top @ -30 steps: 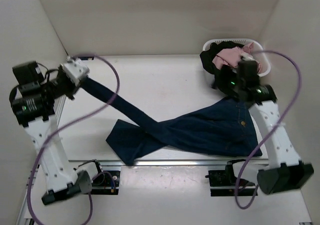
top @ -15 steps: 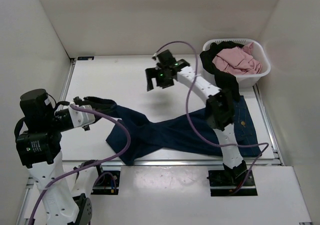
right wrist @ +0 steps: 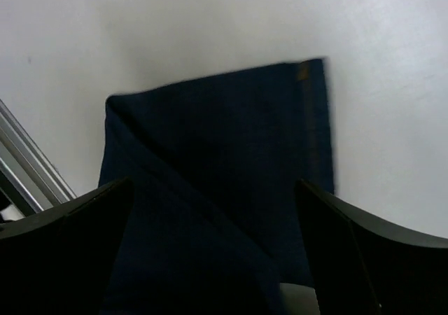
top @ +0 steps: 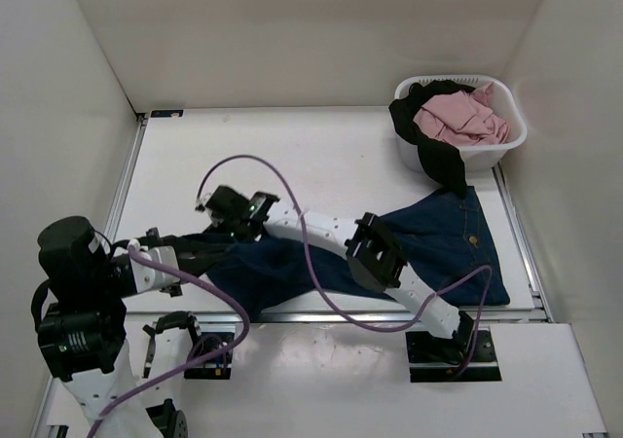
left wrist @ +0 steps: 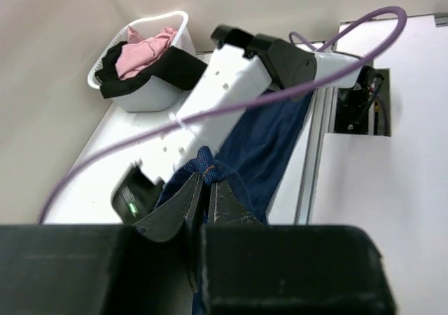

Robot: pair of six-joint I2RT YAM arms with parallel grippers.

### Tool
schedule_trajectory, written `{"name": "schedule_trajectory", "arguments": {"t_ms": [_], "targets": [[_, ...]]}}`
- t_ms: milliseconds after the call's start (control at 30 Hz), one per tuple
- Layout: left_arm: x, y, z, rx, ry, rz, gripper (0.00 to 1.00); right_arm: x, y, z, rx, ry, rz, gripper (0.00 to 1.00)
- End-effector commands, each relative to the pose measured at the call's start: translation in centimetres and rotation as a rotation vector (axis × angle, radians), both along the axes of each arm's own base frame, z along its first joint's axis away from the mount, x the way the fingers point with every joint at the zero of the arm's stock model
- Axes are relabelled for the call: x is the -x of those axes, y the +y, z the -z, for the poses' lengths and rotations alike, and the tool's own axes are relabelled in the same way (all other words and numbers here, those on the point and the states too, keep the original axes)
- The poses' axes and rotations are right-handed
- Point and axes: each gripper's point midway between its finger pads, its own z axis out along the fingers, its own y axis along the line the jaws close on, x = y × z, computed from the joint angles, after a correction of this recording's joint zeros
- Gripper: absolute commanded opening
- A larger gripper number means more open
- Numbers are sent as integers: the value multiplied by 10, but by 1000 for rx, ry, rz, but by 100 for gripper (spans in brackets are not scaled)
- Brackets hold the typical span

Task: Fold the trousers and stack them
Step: Flatten the trousers out

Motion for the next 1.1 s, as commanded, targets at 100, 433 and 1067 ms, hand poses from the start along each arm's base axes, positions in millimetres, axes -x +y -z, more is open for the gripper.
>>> {"name": "schedule_trajectory", "arguments": {"t_ms": [100, 433, 1067], "targets": [[18, -6, 0, 37, 64, 37, 14, -20, -53, 49, 285, -120, 211, 99], [14, -2, -3, 17, 55, -26, 14, 9, -64, 96, 418, -95, 132, 54], [-55, 42, -13, -90, 46, -378, 14, -283, -85, -175, -525, -341, 930, 0]]}}
